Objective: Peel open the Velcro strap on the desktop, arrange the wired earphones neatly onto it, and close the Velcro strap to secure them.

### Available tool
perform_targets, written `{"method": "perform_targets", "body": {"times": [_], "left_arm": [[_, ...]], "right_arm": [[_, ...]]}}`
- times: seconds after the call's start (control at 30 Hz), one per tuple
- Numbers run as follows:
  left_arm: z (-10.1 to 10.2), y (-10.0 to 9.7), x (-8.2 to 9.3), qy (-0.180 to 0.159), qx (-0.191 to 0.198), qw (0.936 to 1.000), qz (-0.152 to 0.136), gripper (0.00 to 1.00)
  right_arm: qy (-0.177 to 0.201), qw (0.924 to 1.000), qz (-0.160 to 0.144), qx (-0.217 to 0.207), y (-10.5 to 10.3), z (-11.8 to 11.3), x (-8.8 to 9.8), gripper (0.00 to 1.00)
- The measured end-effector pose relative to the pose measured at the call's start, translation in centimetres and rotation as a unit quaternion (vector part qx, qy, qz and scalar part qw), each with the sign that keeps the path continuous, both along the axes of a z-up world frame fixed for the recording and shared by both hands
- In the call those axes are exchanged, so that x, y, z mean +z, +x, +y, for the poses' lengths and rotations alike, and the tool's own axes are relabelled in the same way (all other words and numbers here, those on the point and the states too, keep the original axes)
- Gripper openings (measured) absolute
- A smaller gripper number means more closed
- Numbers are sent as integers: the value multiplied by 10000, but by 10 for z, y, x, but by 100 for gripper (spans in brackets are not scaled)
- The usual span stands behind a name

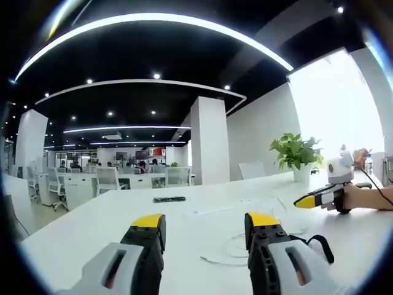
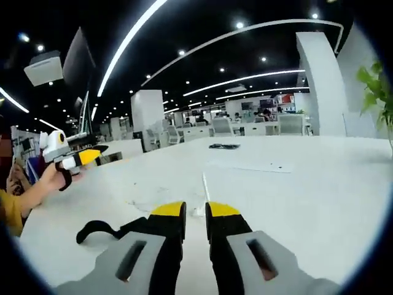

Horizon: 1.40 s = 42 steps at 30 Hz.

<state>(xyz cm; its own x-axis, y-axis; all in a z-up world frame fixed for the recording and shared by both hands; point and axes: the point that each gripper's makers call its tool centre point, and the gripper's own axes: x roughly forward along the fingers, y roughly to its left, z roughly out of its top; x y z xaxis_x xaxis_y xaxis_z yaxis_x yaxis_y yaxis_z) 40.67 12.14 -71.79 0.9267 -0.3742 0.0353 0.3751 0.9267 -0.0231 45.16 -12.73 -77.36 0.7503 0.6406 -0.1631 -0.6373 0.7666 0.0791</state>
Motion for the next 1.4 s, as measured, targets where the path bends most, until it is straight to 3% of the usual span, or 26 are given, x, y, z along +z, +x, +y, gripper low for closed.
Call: {"method": "perform_targets", "body": {"times": [0.57,1.4], "left_arm": [[1,1,0,19,-8,10000,-1,55],[1,4,-6,141,19,9999,90,55]], "right_arm": [[-107,9990,89,-413,19,-2,-11,17],[-444,9986,21,-277,23,15,-18,16]]}}
